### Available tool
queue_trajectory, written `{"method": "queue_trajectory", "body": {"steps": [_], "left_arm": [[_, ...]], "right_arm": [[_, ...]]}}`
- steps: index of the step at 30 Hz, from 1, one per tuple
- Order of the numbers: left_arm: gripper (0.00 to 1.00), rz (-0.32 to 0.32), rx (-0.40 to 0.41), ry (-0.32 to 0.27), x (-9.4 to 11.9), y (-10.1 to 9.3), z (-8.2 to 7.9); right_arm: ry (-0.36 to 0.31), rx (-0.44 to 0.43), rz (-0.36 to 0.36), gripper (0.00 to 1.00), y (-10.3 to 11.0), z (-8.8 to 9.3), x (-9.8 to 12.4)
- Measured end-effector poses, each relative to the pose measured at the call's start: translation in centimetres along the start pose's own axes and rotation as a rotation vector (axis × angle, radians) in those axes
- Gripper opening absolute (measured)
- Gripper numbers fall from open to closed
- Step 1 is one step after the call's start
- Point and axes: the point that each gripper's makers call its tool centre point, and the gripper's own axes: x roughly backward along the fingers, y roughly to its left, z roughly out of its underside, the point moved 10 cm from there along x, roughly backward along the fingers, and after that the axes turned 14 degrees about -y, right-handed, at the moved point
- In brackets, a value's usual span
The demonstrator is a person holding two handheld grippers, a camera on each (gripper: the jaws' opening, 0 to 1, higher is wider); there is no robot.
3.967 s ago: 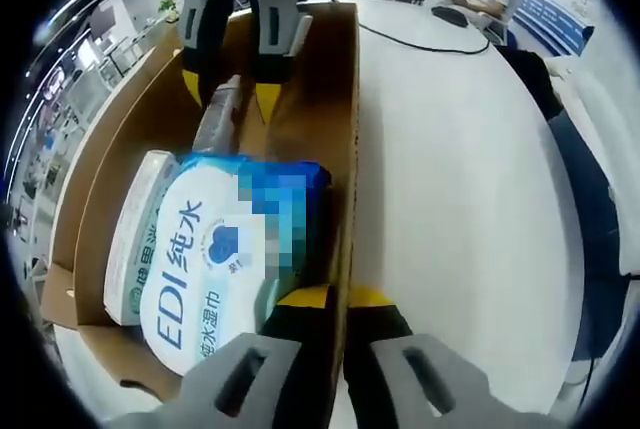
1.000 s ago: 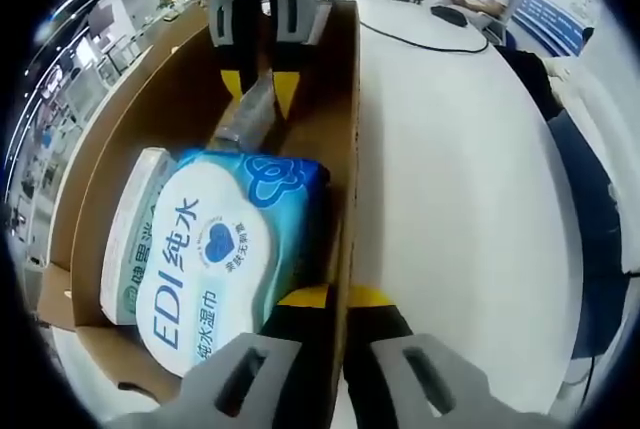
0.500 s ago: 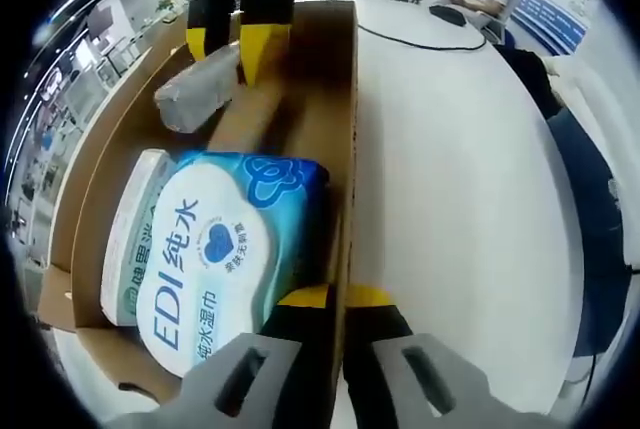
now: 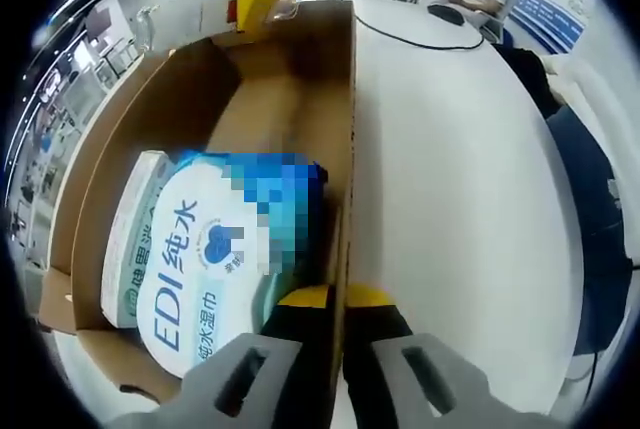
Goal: Operate the shoe box by opening the lid, removing the specified soft item, and placing it in the target area until the item is outside and the box remains undamaged.
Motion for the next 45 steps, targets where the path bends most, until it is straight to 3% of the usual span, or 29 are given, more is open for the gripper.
{"method": "queue_trajectory", "body": {"steps": [8,14,16,23,34,38,45], "left_arm": [[0.01,-0.009,-0.004,-0.004,0.0,-0.1,0.0],[0.01,0.003,-0.019,0.012,0.0,0.0,-0.1],[0.01,0.005,-0.018,0.012,0.0,0.0,-0.1],[0.01,0.002,-0.019,0.011,-0.1,-0.1,0.0],[0.01,-0.004,-0.013,0.012,-0.1,-0.1,0.0],[0.01,-0.004,-0.010,0.015,-0.1,-0.1,-0.1],[0.01,-0.008,-0.010,0.021,-0.2,-0.1,-0.1]], "right_arm": [[-0.034,0.013,0.088,0.19,0.4,0.0,2.8],[-0.079,-0.082,0.176,0.19,0.4,0.9,4.4],[-0.091,-0.163,0.212,0.19,0.4,1.3,5.0],[-0.105,-0.254,0.294,0.19,0.2,3.2,7.2],[-0.103,-0.482,0.476,0.19,-0.1,8.0,11.4],[-0.084,-0.498,0.524,0.19,0.1,10.0,13.1],[-0.047,-0.602,0.599,0.19,0.2,13.9,15.4]]}}
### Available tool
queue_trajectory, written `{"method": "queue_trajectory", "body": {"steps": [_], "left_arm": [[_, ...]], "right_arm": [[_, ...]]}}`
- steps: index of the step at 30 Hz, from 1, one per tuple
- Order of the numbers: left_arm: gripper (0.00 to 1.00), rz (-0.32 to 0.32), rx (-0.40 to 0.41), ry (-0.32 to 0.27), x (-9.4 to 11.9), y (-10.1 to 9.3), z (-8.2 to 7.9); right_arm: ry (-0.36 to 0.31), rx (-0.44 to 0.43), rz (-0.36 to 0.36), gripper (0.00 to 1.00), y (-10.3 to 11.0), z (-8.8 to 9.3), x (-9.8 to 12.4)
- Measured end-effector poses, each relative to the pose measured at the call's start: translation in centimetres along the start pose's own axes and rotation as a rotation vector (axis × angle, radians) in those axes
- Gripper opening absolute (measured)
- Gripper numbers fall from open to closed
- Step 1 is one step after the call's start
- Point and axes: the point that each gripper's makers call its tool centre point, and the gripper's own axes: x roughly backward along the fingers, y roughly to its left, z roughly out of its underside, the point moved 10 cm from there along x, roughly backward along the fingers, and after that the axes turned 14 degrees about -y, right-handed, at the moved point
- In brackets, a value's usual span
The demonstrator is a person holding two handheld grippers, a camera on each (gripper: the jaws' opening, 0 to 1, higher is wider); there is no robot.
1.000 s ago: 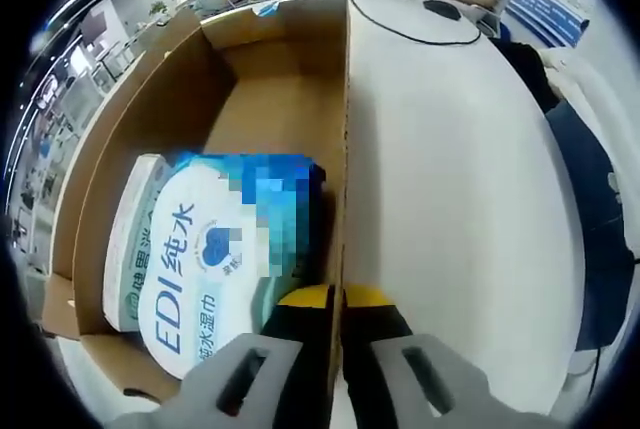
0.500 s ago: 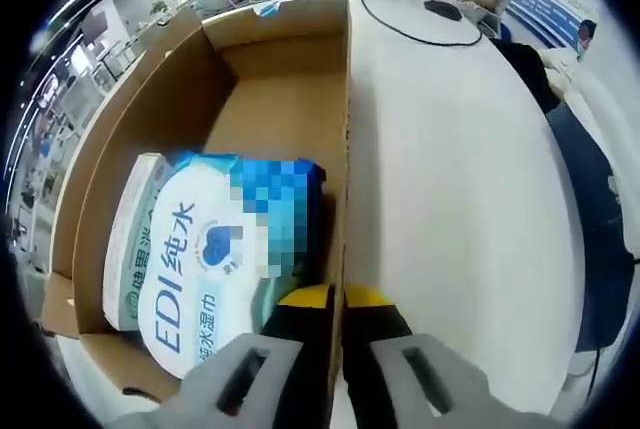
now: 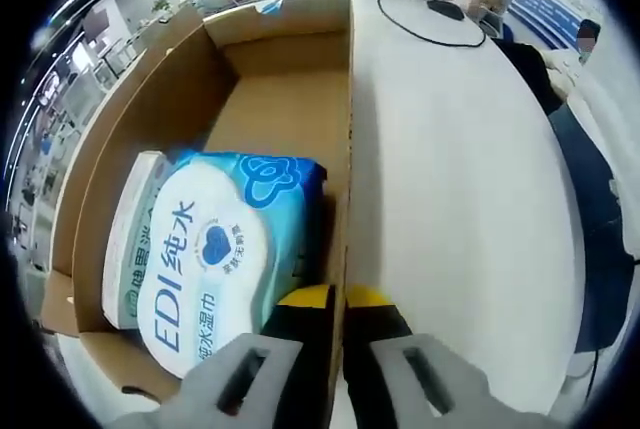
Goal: Operate the shoe box by opening the lid, removing the specified soft item, and placing it in the target area until the item is outside and the box remains undamaged.
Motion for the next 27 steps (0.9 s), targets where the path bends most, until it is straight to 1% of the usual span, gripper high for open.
{"method": "queue_trajectory", "body": {"steps": [1,3,5,8,12,13,16,19,21,27], "left_arm": [[0.01,0.000,0.000,0.001,0.0,0.0,0.0],[0.01,0.000,0.001,0.003,0.0,0.0,0.0],[0.01,0.000,0.000,0.007,0.0,0.0,0.0],[0.01,-0.003,0.000,0.006,0.0,0.0,-0.1],[0.01,-0.006,0.004,0.009,0.0,0.0,0.0],[0.01,-0.007,0.005,0.009,0.0,0.0,0.0],[0.01,-0.011,0.008,0.008,0.0,0.0,0.0],[0.01,-0.013,0.010,0.007,0.0,0.0,0.0],[0.01,-0.012,0.012,0.008,0.0,0.0,0.0],[0.01,-0.010,0.011,0.007,0.0,0.0,0.0]], "right_arm": [[0.002,-0.013,0.012,0.19,-0.3,0.3,0.1],[0.011,-0.022,0.013,0.19,-0.9,1.1,0.1],[0.019,-0.050,0.025,0.19,-1.4,1.9,0.2],[0.023,-0.125,0.050,0.19,-2.2,3.1,0.1],[0.018,-0.218,0.081,0.19,-3.1,4.4,-0.5],[0.030,-0.237,0.088,0.19,-3.4,4.8,-0.7],[0.052,-0.255,0.101,0.19,-4.0,5.7,-1.4],[0.074,-0.277,0.099,0.19,-4.3,6.6,-2.2],[0.095,-0.270,0.101,0.19,-4.5,7.2,-2.7],[0.139,-0.265,0.099,0.19,-4.7,8.1,-3.6]]}}
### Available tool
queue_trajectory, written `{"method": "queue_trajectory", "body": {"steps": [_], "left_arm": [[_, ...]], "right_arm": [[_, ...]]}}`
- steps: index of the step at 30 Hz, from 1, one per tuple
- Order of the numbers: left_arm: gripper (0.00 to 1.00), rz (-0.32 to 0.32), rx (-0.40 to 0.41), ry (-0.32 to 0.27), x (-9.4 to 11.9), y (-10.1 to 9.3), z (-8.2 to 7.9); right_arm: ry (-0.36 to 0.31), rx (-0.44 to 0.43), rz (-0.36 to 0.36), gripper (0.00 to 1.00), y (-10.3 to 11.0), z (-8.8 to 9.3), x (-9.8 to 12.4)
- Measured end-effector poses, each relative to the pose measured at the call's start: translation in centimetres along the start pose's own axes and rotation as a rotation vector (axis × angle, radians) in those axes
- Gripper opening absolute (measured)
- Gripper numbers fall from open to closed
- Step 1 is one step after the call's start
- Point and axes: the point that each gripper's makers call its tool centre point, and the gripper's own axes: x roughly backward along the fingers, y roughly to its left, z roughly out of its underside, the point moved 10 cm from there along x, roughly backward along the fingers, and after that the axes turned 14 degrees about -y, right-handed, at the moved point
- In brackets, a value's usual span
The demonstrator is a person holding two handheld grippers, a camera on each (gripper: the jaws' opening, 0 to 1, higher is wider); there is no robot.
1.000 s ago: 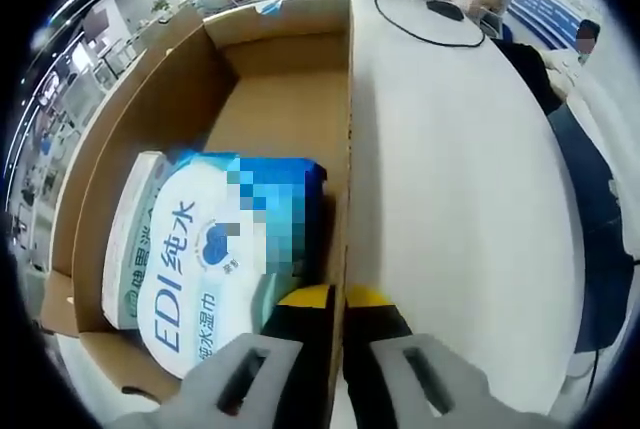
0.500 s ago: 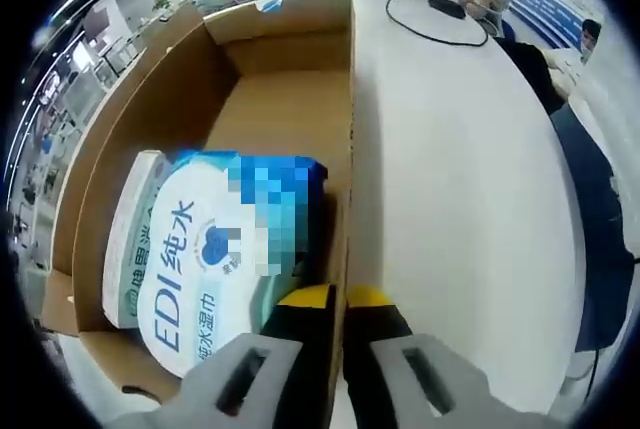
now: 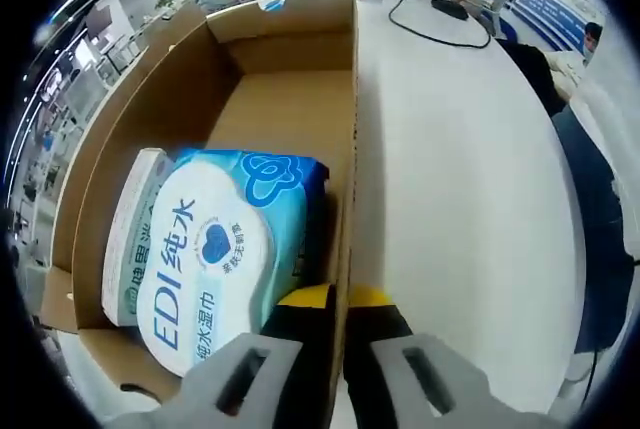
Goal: Operate the shoe box by opening the lid, removing the specified soft item, and placing it in the target area until the item is outside and the box remains undamaged.
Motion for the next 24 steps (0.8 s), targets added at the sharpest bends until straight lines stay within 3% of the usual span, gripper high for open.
{"method": "queue_trajectory", "body": {"steps": [24], "left_arm": [[0.01,0.006,-0.012,-0.001,-0.1,-0.1,0.0]], "right_arm": [[0.061,0.016,0.003,0.19,-0.1,2.2,-1.0]]}}
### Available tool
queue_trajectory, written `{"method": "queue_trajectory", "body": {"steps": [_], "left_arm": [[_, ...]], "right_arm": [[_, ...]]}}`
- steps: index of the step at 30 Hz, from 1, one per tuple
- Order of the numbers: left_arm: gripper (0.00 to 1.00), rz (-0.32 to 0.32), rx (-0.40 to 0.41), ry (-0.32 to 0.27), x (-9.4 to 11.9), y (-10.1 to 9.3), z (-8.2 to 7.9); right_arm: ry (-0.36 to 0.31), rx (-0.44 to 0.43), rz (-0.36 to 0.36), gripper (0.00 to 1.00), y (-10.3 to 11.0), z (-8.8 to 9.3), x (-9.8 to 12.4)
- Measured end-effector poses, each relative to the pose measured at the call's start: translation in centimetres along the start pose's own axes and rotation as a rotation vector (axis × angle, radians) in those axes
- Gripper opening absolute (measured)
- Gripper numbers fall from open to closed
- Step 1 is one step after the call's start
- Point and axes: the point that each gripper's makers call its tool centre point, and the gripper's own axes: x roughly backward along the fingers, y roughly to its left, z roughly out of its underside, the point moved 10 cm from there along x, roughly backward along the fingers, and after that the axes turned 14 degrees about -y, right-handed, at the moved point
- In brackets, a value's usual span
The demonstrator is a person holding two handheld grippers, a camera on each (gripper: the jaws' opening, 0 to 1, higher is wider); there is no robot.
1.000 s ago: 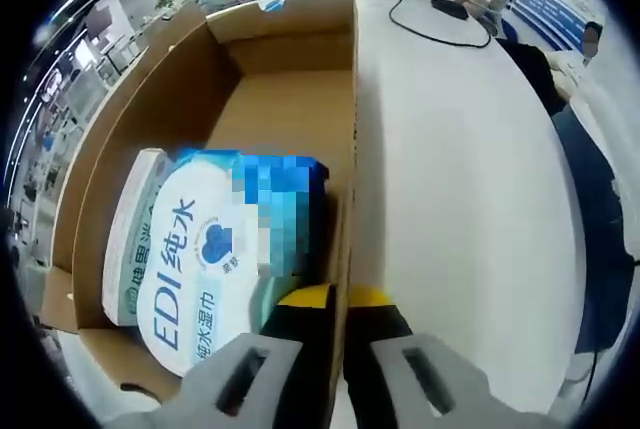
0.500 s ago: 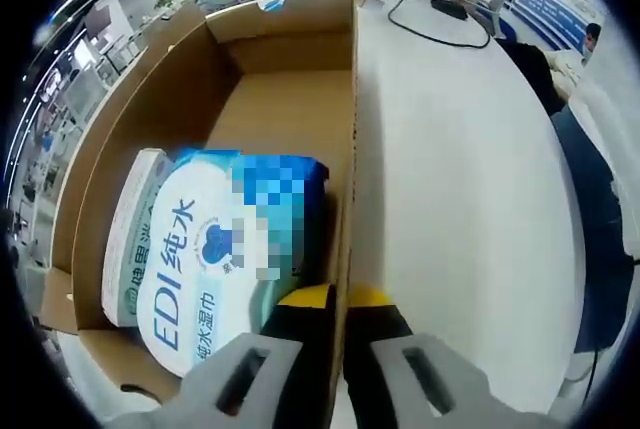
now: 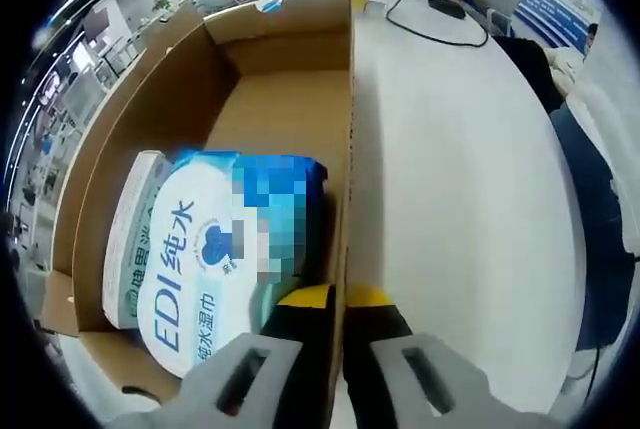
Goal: Operate the shoe box by opening the lid, removing the specified soft item, and placing it in the target area until the item is outside and the box remains undamaged.
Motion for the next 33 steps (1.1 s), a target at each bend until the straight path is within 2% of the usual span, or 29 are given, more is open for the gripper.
{"method": "queue_trajectory", "body": {"steps": [15,21,25,27,33], "left_arm": [[0.01,-0.003,0.003,0.004,0.0,0.0,0.0],[0.01,-0.002,0.003,0.005,0.0,0.0,-0.1],[0.01,-0.002,0.004,0.005,0.0,0.0,0.0],[0.01,-0.003,0.004,0.005,0.0,0.0,0.0],[0.01,-0.003,0.004,0.005,0.0,0.0,0.0]], "right_arm": [[0.002,-0.006,-0.013,0.20,-0.1,0.3,0.1],[-0.009,0.017,-0.006,0.30,0.0,0.0,0.4],[-0.024,0.031,-0.005,0.28,0.3,-0.4,1.1],[-0.033,0.030,-0.008,0.24,0.4,-0.4,1.3],[-0.008,0.019,-0.007,0.20,0.4,0.1,1.0]]}}
